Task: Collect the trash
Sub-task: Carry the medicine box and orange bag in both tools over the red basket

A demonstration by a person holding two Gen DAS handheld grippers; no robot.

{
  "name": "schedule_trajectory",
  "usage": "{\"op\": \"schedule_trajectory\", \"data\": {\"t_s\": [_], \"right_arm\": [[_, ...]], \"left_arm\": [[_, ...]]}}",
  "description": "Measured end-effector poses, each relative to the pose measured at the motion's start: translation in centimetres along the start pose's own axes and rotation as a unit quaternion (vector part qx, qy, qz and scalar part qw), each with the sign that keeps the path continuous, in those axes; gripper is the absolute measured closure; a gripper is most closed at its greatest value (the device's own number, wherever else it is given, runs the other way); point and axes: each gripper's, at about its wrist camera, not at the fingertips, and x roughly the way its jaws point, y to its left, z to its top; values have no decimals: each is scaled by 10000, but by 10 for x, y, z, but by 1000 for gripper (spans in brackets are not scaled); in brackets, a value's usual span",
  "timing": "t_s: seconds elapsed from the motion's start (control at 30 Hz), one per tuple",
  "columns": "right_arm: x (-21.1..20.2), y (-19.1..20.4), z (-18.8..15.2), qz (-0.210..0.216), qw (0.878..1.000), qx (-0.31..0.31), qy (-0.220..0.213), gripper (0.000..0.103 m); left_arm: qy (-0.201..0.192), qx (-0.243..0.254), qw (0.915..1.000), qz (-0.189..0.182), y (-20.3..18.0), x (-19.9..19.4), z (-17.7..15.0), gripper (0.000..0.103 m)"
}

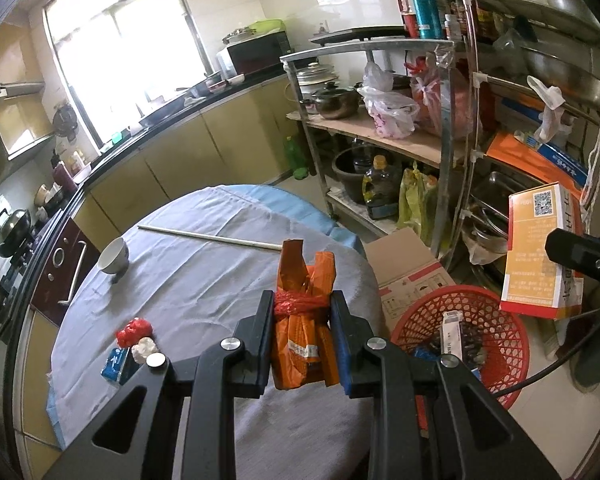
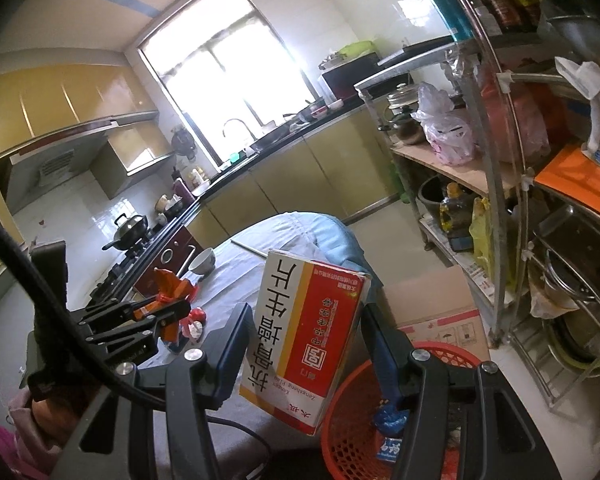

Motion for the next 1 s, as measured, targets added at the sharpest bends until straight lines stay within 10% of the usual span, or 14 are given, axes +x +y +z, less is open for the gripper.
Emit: {"op": "schedule_trajectory", "data": {"t_s": [1.0], "right_arm": [[11,-16,-7,-213,9988,348,274,43]], "left_arm": [[276,118,9990,-319,-23,30,-5,75]]}}
